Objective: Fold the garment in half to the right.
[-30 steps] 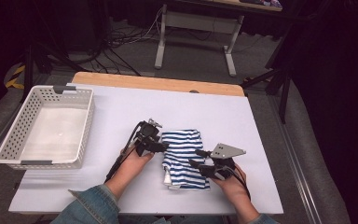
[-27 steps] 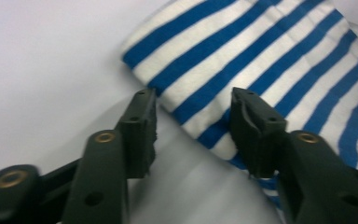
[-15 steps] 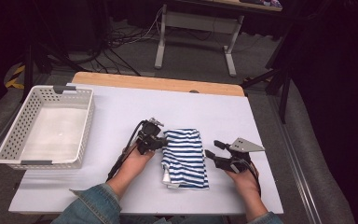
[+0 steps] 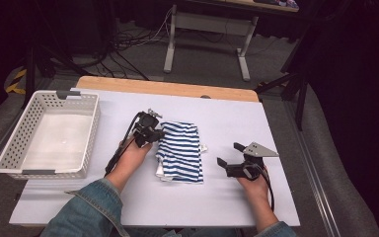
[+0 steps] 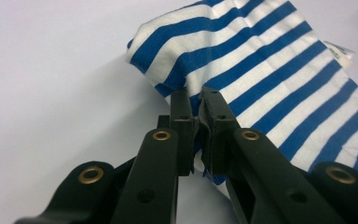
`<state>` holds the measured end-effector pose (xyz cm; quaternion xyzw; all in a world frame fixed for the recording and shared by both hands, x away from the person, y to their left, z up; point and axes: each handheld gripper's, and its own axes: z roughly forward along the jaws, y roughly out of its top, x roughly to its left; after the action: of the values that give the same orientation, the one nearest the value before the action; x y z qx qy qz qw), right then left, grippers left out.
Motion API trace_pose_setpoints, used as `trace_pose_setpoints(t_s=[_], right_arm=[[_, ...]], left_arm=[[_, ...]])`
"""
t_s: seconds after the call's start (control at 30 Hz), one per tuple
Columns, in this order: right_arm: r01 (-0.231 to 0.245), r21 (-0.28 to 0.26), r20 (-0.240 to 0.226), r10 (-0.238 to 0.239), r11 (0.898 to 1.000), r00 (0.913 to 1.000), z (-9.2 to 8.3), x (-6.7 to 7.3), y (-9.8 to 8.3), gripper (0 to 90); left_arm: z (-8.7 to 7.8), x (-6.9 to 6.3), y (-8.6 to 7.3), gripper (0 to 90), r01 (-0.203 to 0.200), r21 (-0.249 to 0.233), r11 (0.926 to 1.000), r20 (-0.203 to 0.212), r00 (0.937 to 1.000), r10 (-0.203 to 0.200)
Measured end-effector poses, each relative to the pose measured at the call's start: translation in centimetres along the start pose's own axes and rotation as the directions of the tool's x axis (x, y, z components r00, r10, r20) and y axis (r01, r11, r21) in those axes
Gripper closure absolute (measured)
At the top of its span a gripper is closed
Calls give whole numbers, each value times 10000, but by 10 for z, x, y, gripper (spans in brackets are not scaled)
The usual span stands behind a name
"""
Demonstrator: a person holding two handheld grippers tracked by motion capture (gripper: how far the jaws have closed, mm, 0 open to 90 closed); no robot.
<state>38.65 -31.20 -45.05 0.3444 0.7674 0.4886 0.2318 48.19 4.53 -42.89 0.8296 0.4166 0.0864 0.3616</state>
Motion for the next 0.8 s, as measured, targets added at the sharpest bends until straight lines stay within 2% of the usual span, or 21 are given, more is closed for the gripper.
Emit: trace_pose_setpoints(t_s=[0.13, 0.2, 0.3, 0.37, 0.43, 0.5, 0.6, 0.8], right_arm=[[-465, -65, 99, 466, 9989, 9989, 0, -9, -5, 36], [-539, -69, 132, 540, 9985, 9985, 0, -9, -5, 26], [-162, 23, 190, 161, 9999, 9997, 1, -3, -4, 11], [122, 9, 200, -122, 9999, 9997, 2, 0, -3, 6], [243, -44, 177, -242, 9997, 9995, 2, 2, -3, 5], [183, -153, 14, -182, 9997, 9998, 3, 2, -3, 6], [174, -126, -24, -175, 9998, 9998, 3, 2, -3, 5], [284, -32, -60, -284, 9996, 9996, 4, 4, -3, 6]], left_arm=[[5, 5, 2, 841, 71, 58, 10000, -28, 10000, -71], [5, 6, 3, 838, 171, 117, 9998, 18, 9999, -171], [5, 7, 2, 818, 225, 139, 9997, -63, 9997, -224], [4, 8, 2, 735, 290, 61, 9996, -61, 9996, -290], [4, 10, 2, 565, 272, -8, 9996, 129, 9995, -272], [4, 10, 2, 412, 202, 5, 9998, 144, 9997, -202], [7, 11, 2, 262, 20, -36, 10000, 97, 10000, -19], [17, 12, 3, 175, 174, 220, 9996, 118, 9998, -177]])
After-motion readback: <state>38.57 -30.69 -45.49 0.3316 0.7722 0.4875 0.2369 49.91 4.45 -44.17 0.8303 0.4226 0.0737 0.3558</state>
